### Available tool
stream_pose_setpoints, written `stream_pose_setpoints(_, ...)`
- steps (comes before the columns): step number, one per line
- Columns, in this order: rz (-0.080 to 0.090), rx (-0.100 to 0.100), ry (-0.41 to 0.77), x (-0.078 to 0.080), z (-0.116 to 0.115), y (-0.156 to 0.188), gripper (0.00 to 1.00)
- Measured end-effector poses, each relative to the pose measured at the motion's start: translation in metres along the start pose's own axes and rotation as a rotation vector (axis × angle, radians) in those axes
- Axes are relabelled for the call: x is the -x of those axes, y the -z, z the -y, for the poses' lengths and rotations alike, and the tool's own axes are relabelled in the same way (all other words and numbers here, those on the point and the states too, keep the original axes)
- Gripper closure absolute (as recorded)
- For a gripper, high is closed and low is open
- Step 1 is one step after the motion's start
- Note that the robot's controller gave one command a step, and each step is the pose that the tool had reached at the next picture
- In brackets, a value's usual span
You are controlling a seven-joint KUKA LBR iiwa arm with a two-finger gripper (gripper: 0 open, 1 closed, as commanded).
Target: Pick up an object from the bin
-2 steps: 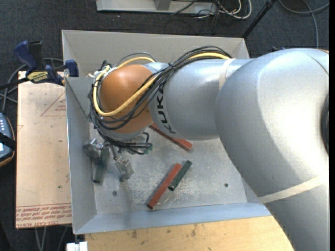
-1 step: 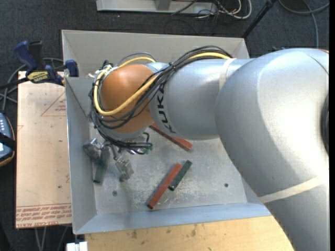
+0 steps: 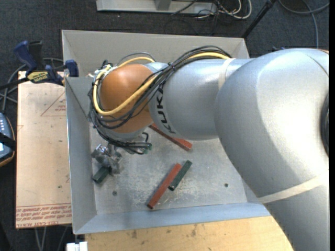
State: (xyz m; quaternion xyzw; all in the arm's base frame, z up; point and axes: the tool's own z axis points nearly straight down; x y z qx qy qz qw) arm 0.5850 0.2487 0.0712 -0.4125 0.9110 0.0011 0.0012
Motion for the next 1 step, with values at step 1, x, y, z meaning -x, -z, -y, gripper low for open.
stream_pose_setpoints(1,0.007,-0.005,-0.003,0.0024,0.0003,0.0852,1.00)
